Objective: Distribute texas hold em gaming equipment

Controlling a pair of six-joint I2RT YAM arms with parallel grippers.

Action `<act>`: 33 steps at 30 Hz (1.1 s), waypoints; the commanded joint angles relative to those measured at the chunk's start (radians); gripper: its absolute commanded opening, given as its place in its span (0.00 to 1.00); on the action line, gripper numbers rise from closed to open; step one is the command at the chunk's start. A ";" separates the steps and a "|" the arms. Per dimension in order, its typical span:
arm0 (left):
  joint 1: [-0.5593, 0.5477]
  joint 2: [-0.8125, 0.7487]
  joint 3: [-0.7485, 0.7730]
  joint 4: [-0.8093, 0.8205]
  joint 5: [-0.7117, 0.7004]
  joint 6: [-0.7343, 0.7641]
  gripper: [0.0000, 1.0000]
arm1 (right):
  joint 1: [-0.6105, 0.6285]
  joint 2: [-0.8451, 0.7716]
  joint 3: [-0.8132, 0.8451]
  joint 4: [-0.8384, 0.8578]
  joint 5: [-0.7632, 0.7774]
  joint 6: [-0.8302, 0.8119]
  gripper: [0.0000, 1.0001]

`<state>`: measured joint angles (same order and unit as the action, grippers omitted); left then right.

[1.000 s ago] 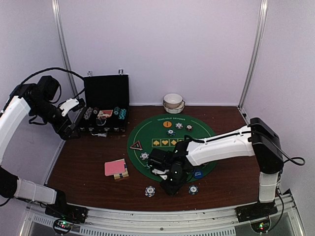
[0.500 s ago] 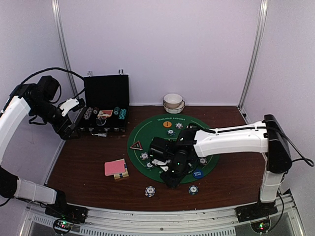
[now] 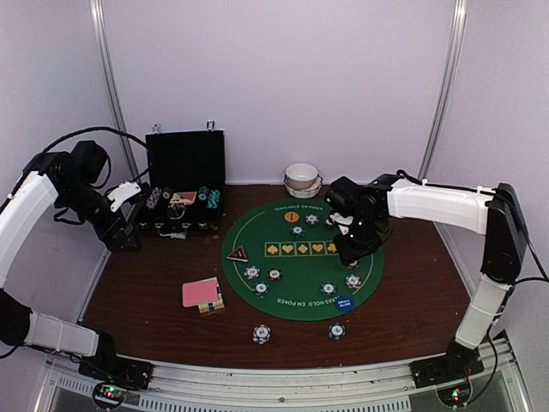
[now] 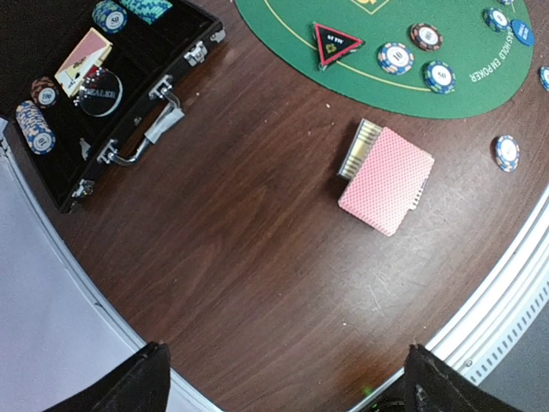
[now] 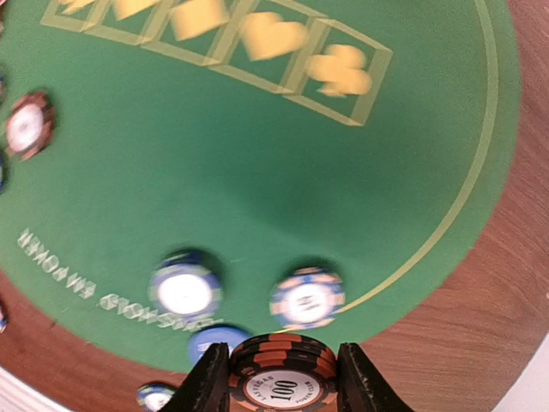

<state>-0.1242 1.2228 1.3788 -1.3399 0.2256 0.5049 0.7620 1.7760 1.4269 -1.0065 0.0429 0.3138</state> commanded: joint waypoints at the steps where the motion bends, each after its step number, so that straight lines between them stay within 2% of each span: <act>1: 0.006 -0.009 -0.041 0.007 0.032 0.034 0.97 | -0.104 -0.030 -0.063 0.056 0.033 0.009 0.27; 7: 0.006 -0.018 -0.128 0.043 0.090 0.073 0.98 | -0.211 0.018 -0.117 0.135 -0.002 0.021 0.27; 14: 0.001 -0.013 -0.204 0.086 0.161 0.098 0.98 | -0.267 0.078 -0.140 0.178 -0.028 0.019 0.27; 24: -0.139 0.017 -0.321 0.200 0.077 0.088 0.98 | -0.303 0.122 -0.192 0.234 -0.026 0.030 0.28; 27: -0.181 0.037 -0.346 0.224 0.056 0.088 0.98 | -0.308 0.129 -0.192 0.232 -0.029 0.031 0.41; 29: -0.201 0.052 -0.356 0.238 0.050 0.085 0.97 | -0.308 0.122 -0.188 0.223 -0.026 0.031 0.56; 33: -0.244 0.084 -0.371 0.259 0.037 0.069 0.98 | -0.307 0.065 -0.174 0.207 -0.016 0.037 0.75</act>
<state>-0.3340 1.2808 1.0264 -1.1427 0.2878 0.5781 0.4595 1.8889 1.2507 -0.7963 0.0051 0.3355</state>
